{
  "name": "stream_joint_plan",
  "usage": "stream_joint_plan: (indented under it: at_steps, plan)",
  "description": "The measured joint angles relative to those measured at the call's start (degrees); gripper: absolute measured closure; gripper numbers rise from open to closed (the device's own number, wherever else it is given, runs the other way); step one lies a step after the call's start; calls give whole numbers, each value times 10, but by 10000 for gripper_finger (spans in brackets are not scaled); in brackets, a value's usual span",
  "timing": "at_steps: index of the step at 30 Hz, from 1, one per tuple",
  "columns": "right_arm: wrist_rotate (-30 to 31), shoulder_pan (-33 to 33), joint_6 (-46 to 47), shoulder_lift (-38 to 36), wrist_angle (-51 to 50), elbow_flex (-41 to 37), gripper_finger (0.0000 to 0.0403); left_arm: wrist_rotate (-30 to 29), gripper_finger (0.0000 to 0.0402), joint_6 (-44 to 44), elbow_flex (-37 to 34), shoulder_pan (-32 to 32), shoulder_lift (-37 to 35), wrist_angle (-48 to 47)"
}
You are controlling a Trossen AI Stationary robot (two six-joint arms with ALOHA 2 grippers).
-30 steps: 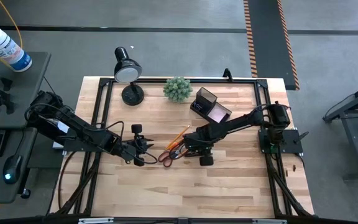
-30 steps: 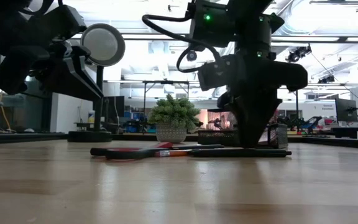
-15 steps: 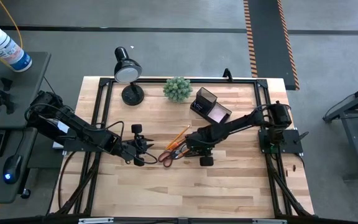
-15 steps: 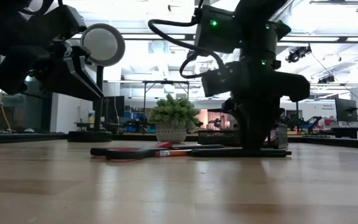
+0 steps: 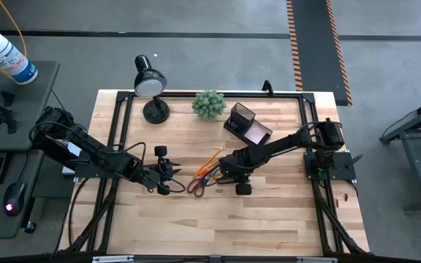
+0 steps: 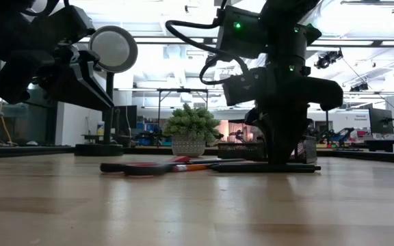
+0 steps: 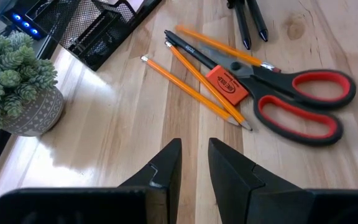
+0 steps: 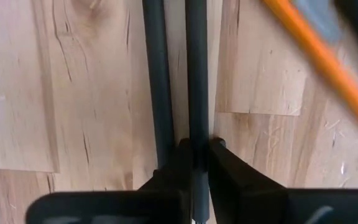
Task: Pick and place office supplies into organizer
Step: Put the center black ballpen into the black desk organizer
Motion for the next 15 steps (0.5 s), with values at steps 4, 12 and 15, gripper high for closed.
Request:
stream_joint_plan:
  at_steps: [4,12,15]
  plan:
    - [-2,0,-1,0,0,0,378,0,334,0,0,0,0,0]
    - [-4,0,-9,2,-22,23,377,0,334,0,0,0,0,0]
    - [-4,0,-17,4,-38,37,384,0,334,0,0,0,0,0]
